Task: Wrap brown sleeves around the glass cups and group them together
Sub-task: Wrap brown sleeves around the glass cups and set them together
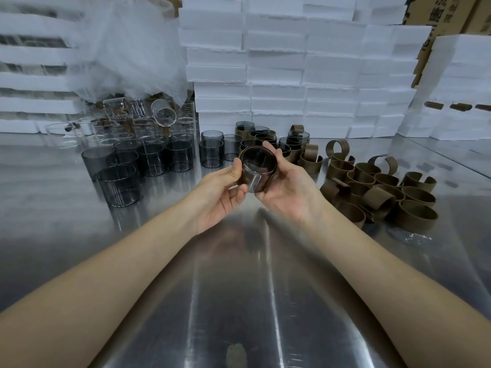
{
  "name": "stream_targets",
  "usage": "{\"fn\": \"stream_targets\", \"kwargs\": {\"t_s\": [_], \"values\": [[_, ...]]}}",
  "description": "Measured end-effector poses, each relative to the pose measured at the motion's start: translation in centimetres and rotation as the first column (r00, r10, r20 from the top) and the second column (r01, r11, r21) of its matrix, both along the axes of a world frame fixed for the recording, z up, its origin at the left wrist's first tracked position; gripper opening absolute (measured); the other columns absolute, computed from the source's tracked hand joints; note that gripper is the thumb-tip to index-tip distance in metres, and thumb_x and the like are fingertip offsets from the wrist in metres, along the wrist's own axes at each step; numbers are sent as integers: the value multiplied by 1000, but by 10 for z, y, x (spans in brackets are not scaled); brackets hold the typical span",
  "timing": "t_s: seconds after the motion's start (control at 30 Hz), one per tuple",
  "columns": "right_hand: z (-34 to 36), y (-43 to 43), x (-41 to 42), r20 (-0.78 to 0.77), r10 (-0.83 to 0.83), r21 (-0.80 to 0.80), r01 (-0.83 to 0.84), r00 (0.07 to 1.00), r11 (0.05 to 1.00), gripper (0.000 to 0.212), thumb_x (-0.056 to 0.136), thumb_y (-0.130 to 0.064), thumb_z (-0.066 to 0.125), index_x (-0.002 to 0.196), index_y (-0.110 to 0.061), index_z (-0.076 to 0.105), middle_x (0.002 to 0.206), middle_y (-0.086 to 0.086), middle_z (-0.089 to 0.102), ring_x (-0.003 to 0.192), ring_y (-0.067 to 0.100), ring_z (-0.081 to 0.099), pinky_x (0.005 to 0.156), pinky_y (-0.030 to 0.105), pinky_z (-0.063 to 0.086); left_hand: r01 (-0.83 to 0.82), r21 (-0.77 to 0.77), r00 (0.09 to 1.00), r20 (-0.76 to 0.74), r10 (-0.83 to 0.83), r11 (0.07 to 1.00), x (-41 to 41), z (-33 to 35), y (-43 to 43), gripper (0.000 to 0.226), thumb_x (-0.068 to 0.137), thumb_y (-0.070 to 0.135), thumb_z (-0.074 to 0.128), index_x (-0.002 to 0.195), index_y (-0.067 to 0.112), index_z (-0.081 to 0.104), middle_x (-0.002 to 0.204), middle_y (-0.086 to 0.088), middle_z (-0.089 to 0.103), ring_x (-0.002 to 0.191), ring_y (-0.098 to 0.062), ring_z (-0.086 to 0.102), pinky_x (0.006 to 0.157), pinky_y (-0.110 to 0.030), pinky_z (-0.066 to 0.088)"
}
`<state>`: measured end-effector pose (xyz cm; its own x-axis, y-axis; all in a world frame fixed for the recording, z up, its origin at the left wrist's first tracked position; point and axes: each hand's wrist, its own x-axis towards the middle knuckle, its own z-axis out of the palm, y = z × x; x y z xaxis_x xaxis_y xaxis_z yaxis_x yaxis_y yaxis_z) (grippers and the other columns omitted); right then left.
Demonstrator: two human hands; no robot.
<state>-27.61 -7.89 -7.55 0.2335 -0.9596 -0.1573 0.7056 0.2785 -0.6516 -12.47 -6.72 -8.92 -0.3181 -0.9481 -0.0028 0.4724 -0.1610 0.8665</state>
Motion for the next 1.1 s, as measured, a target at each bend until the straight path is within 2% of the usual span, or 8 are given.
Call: {"fn": "stream_targets", "kwargs": {"t_s": [0.13,0.27,0.37,0.5,0.73,0.83,1.0,1.1], "values": [[1,0,-1,29,4,1,-4,1000,1000,21,89,-27,59,104,-26,74,113,11,72,110,27,65,106,31,43,6,-10,1000,-18,-6,1000,0,1,0,35,74,32,67,98,7,64,70,1,66,51,-3,57,54,-12,52],[-2,1,1,-20,-17,-71,16,1000,997,25,99,-32,48,106,-24,71,107,6,73,100,20,67,73,26,54,-5,-86,1000,4,6,996,-1,-6,0,36,79,36,64,104,10,66,77,3,67,54,-4,54,58,-14,51],[-3,3,1,-109,-39,-158,21,993,987,25,101,-23,45,118,-18,63,117,8,67,109,23,63,90,31,52,-12,-167,998,65,23,986,-5,-11,2,42,82,41,59,112,13,63,91,2,69,68,-7,59,71,-19,51],[-3,5,0,-151,-34,-228,-2,988,974,36,99,-10,42,131,-14,56,122,15,63,115,31,60,102,42,47,-102,-338,933,294,208,936,-7,-15,6,66,69,28,77,130,20,54,127,0,62,110,-17,64,92,-30,53],[-6,11,5,-220,75,-131,-106,973,986,50,103,-43,33,129,-7,55,119,18,63,102,29,62,90,40,48,-184,-573,847,319,424,799,-5,-16,5,75,67,-11,81,117,38,56,117,20,62,105,1,63,79,-15,51],[-7,11,5,-234,110,-126,-142,966,982,54,103,-48,30,130,-9,56,124,19,64,105,31,64,89,42,50,-187,-592,829,334,449,784,-4,-17,5,77,67,-15,79,120,35,55,113,27,62,107,4,61,82,-14,50],[-10,7,6,-167,98,-124,-119,981,985,55,104,-46,25,129,-7,54,127,21,62,120,36,57,100,45,47,-187,-611,818,337,466,769,-6,-16,6,78,69,-13,79,127,30,51,125,14,56,109,2,61,86,-17,52],[-12,5,7,-143,95,-124,-113,985,986,56,104,-47,24,129,-6,54,126,21,62,115,36,59,90,41,54,-190,-612,819,333,467,768,-6,-15,7,76,68,-14,79,122,33,51,123,15,56,107,1,62,83,-16,52]]}}
